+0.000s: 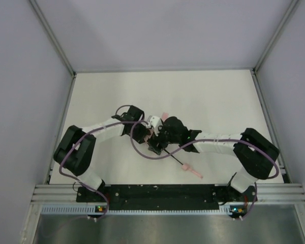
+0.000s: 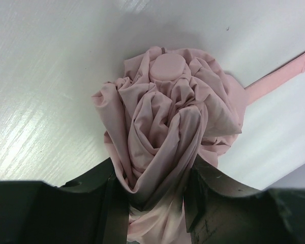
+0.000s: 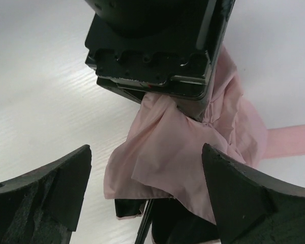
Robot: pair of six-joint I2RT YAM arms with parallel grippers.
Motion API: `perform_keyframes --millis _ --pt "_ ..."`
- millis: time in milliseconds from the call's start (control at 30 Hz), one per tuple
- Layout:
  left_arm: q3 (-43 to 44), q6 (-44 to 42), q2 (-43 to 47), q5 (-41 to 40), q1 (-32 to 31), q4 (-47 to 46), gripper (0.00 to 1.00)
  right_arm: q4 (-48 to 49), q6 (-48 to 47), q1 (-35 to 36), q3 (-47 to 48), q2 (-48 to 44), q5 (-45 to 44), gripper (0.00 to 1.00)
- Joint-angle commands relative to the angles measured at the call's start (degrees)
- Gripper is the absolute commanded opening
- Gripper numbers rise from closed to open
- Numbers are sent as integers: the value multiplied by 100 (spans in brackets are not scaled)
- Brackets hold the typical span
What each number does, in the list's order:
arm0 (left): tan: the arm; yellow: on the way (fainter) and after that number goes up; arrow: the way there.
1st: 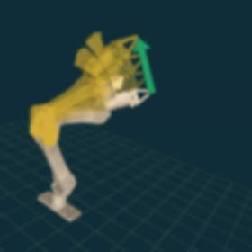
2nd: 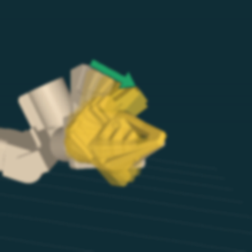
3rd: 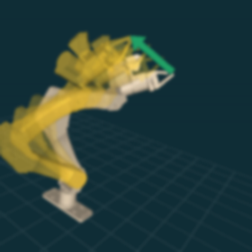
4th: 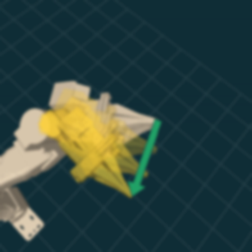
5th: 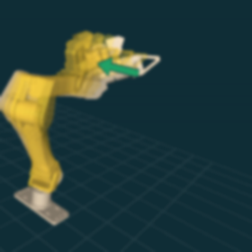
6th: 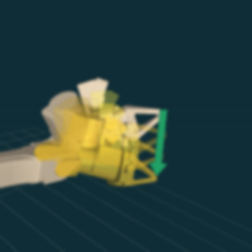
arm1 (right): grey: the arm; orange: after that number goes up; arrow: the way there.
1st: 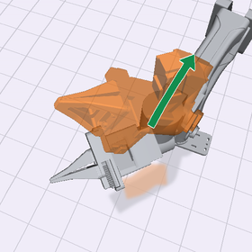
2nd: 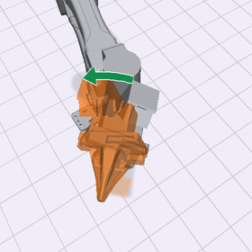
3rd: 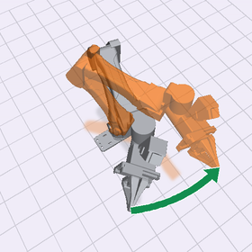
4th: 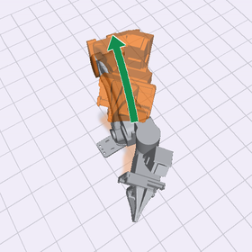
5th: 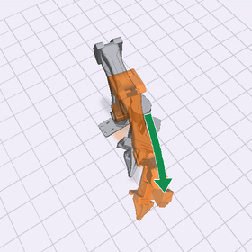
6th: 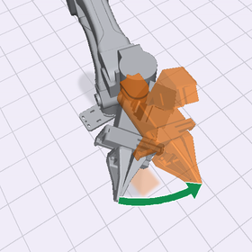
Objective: Put away the umbrella
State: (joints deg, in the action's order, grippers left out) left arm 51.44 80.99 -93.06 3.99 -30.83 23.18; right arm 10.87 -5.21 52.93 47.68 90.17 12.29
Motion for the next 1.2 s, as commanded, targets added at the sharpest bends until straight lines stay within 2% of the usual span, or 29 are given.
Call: perform_keyframes --millis 0,100,200,267,300,467,500,533,567,667,733,767,933,1067,1167 --pt "-29 39 -502 101 -2 1549 0 468 -384 86 180 377 10 86" --pt "146 -22 -617 199 -11 1733 0 276 -349 200 294 825 -988 83" --pt "322 -83 -749 295 -2 1909 0 48 -191 235 408 1221 -1956 74" --pt "367 -92 -793 357 -2 1971 0 -172 -164 279 461 1327 -2414 61" --pt "367 -84 -793 392 -2 1980 0 -199 -147 288 392 1310 -2486 49" --pt "332 -57 -662 453 16 1691 0 -260 204 288 57 1301 -2171 1" --pt "279 -57 -609 488 16 1472 0 -305 309 288 48 1310 -2031 0" --pt "183 -57 -548 541 16 1270 4 -323 389 288 5 1310 -1829 0" --pt "95 -92 -477 585 24 981 14 -279 476 288 -74 1310 -1627 0" --pt "-186 -293 -135 621 112 32 50 -226 828 271 -233 1292 -943 0" --pt "-362 -469 102 612 217 -453 93 -174 1056 227 -355 1345 -502 0" --pt "-476 -592 243 638 261 -785 98 -60 1171 201 -460 1337 -404 0" --pt "-1196 -787 788 937 411 -2070 98 476 1821 -19 -883 1389 439 0" --pt "-1732 -743 1166 832 411 -2264 98 862 2418 -334 -1015 1512 1194 0" --pt "-2190 -891 1456 700 411 -2853 98 900 2665 -590 -893 1714 1792 0"
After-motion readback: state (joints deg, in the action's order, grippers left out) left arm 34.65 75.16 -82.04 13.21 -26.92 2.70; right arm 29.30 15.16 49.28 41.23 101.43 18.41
